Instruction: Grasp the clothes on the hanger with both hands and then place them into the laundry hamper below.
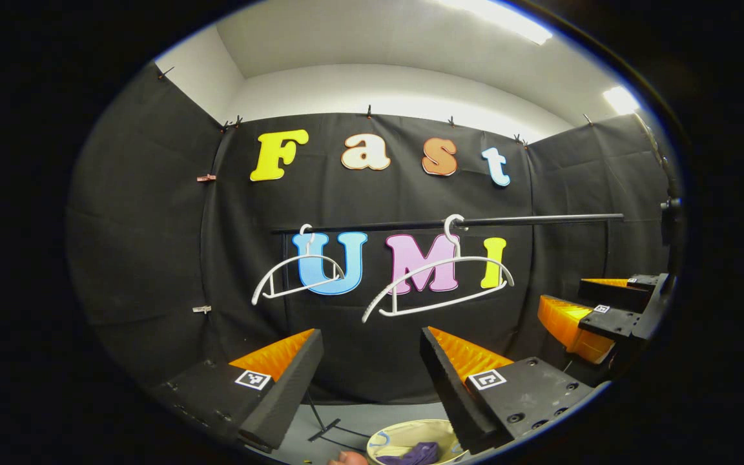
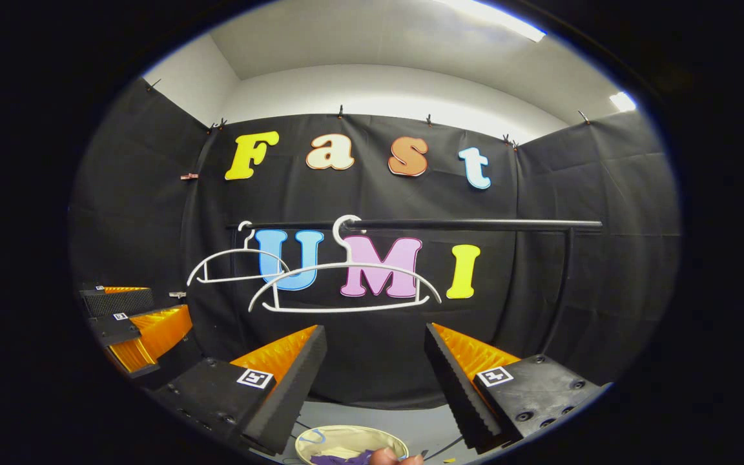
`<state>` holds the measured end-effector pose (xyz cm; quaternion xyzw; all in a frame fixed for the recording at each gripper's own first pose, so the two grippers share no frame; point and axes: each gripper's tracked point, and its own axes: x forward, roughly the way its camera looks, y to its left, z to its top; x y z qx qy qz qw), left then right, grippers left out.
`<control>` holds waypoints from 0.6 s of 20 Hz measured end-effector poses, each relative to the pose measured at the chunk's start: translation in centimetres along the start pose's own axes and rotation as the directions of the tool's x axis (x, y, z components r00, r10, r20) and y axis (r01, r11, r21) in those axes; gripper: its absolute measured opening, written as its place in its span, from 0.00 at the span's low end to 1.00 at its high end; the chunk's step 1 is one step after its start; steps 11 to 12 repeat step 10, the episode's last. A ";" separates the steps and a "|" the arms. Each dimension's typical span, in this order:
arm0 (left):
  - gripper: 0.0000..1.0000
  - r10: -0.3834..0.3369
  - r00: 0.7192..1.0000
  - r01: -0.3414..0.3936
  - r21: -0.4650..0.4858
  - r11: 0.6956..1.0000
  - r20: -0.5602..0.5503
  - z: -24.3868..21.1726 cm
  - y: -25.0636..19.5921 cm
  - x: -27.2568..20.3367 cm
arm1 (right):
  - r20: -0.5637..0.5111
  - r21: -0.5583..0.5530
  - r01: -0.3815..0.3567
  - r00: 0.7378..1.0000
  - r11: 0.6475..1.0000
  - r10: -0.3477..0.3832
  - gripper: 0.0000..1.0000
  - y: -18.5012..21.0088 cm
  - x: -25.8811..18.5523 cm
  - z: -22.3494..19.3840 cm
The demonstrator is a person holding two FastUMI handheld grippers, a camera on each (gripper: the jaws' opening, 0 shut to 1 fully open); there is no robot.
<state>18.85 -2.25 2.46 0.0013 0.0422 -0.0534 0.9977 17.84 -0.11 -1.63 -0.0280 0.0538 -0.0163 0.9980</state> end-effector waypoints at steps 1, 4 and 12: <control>0.95 -0.002 1.000 0.002 0.000 1.000 0.000 -0.1 -0.1 0.1 | 0.001 0.001 0.000 1.000 1.000 0.000 0.96 0.0 0.0 -0.1; 0.95 -0.007 1.000 0.007 0.000 1.000 -0.003 -0.1 -0.4 0.3 | -0.001 -0.004 -0.001 1.000 1.000 0.001 0.99 -0.1 -0.1 -0.1; 0.95 -0.015 1.000 0.015 0.008 1.000 0.007 0.3 -0.6 0.6 | 0.007 -0.001 0.001 1.000 1.000 -0.001 0.99 -0.4 -0.1 0.3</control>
